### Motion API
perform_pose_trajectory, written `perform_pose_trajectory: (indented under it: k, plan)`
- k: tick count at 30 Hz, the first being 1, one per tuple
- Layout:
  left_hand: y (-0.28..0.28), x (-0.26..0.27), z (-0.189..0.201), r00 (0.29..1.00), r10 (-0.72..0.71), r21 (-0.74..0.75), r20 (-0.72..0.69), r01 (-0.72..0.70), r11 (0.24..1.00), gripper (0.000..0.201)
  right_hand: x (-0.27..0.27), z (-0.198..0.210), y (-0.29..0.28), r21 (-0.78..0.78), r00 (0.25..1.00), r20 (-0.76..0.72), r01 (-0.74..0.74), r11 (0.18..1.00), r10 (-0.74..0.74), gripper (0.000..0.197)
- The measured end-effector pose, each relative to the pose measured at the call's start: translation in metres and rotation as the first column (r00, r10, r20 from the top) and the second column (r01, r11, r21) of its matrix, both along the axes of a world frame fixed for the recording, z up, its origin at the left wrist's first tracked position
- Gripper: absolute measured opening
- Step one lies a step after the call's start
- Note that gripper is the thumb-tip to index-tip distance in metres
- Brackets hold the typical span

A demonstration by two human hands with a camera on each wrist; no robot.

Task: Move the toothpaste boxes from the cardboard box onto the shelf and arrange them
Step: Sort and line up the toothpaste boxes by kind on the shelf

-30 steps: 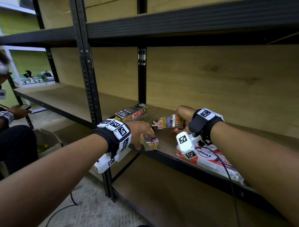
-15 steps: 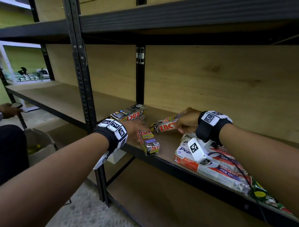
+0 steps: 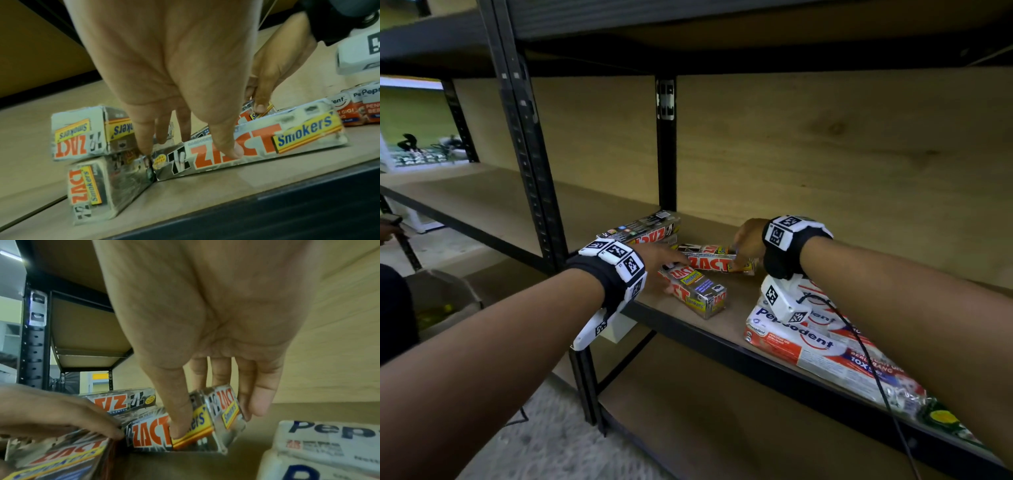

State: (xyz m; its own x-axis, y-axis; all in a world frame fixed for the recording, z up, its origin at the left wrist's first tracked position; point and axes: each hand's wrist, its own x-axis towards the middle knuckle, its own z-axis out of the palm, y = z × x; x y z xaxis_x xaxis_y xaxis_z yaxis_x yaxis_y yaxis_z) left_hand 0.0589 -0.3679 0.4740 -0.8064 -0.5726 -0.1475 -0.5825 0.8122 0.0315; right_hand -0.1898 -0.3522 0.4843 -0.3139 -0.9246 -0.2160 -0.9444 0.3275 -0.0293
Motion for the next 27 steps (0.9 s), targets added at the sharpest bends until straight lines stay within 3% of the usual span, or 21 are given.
perform_pose_trajectory:
  k: [4, 9, 13, 16, 18, 23, 27]
  plan:
    - [-0.009, -0.002, -0.013, 0.995, 0.016, -0.020, -0.099, -0.018, 1.000, 0.055, 0.000, -0.001, -0.007, 0.032, 1.000, -0.013, -0.011, 0.999, 0.012, 0.093]
    - [-0.014, -0.015, -0.021, 0.987, 0.029, -0.035, -0.161, -0.035, 0.999, 0.065, 0.011, 0.011, 0.017, 0.058, 1.000, 0.002, 0.016, 0.998, -0.016, 0.061]
    - [-0.019, -0.024, -0.019, 0.985, 0.064, -0.055, -0.161, -0.074, 0.996, 0.081, -0.016, -0.005, 0.001, 0.072, 0.997, -0.081, 0.025, 0.997, -0.019, 0.071]
    - [-0.021, -0.031, -0.020, 0.987, 0.057, -0.050, -0.151, -0.065, 0.997, 0.081, 0.007, 0.009, 0.032, 0.068, 0.999, -0.047, 0.006, 0.998, -0.003, 0.049]
    - [-0.022, -0.035, -0.020, 0.986, 0.062, -0.043, -0.156, -0.070, 0.997, 0.080, 0.010, 0.010, 0.040, 0.063, 0.999, -0.051, 0.019, 0.998, -0.016, 0.044]
    - [-0.023, -0.043, -0.022, 0.989, 0.054, -0.026, -0.138, -0.058, 0.998, 0.076, 0.003, 0.010, 0.045, 0.082, 0.999, -0.046, 0.011, 0.997, -0.007, 0.045]
    - [-0.021, -0.049, -0.022, 0.990, 0.053, -0.035, -0.132, -0.058, 0.998, 0.076, 0.001, 0.013, 0.053, 0.057, 1.000, 0.017, -0.027, 0.998, 0.026, 0.062]
